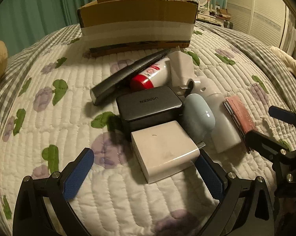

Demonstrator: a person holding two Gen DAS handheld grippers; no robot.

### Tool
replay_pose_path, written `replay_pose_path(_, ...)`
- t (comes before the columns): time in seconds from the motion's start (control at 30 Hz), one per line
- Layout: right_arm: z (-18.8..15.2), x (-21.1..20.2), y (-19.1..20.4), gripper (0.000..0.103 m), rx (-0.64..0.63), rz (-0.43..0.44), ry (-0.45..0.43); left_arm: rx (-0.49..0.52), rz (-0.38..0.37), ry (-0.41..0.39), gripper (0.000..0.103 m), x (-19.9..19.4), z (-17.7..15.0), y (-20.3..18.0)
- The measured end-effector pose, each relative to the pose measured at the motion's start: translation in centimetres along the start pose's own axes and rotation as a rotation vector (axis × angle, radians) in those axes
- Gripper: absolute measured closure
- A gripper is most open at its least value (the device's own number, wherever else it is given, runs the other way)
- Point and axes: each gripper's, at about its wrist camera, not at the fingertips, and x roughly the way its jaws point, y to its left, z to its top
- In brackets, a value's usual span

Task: Organize rigid objects
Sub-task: 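Lower both tools toward the items, reaching for the charger and card case, then grasp the white charger cube with left tool while right tool grasps pink card case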

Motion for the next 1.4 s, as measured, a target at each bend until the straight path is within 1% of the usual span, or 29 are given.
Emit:
replay_pose_path(0.13, -0.1, 1.1, 0.0, 0.000, -0.003, 0.043, 0.057, 0.005, -0.004, -0.010, 0.005, 0.0, 0.1, 0.3)
replay_pose_path(0.23, -0.1, 2.3, 0.4, 0.000, -0.020, 0.046, 0.084, 0.028, -0.026, -0.016, 0.017, 0.0, 0.1, -0.1)
replay_pose_path(0.3, 0.1, 2.8, 0.6, 0.000, -0.027, 0.051, 0.083, 0.051, -0.053, -0.020, 0.033, -0.1, 0.0, -0.6)
replay_pose_path(0.33, 0.2, 3.1, 0.7, 0.000, -0.037, 0.051, 0.086, 0.062, -0.057, -0.022, 0.036, -0.2, 0.0, -0.9)
replay_pose_path(0.43, 0.1, 3.3, 0.9, 0.002, -0.057, 0.052, 0.089, 0.064, -0.060, -0.027, 0.036, -0.3, -0.1, -0.9)
replay_pose_path(0.5, 0.1, 3.1, 1.0, 0.010, -0.068, 0.052, 0.084, 0.056, -0.066, -0.030, 0.037, -0.5, -0.1, -0.8)
replay_pose_path(0.53, 0.0, 2.9, 1.2, 0.027, -0.081, 0.048, 0.080, 0.056, -0.063, -0.033, 0.037, -0.6, -0.1, -0.8)
replay_pose_path(0.57, 0.1, 2.8, 1.4, 0.037, -0.087, 0.042, 0.077, 0.056, -0.060, -0.035, 0.038, -0.7, -0.1, -0.8)
replay_pose_path(0.8, 0.1, 2.1, 0.8, 0.038, -0.047, 0.063, 0.050, 0.046, -0.044, -0.058, 0.040, -1.7, -0.2, -0.4)
replay_pose_path(1.1, 0.0, 0.8, 1.2, 0.039, -0.050, 0.021, 0.010, 0.048, -0.014, -0.091, 0.044, -3.3, -0.6, 0.5)
replay_pose_path(1.2, 0.1, -0.2, 1.5, 0.042, -0.060, -0.002, -0.016, 0.041, -0.007, -0.107, 0.045, -4.0, -0.8, 0.8)
replay_pose_path(1.23, 0.1, -0.4, 1.6, 0.068, -0.066, -0.015, -0.017, 0.040, -0.005, -0.112, 0.045, -4.1, -0.8, 0.9)
replay_pose_path(1.27, 0.1, -0.5, 1.6, 0.089, -0.063, 0.002, -0.005, 0.039, -0.004, -0.116, 0.046, -4.3, -0.8, 0.9)
replay_pose_path(1.3, 0.2, -0.5, 1.5, 0.092, -0.043, -0.003, -0.001, 0.039, -0.004, -0.119, 0.046, -4.5, -0.8, 1.0)
replay_pose_path(1.4, 0.0, -0.4, 1.2, 0.093, -0.026, 0.006, 0.005, 0.033, -0.004, -0.126, 0.046, -4.8, -0.9, 1.1)
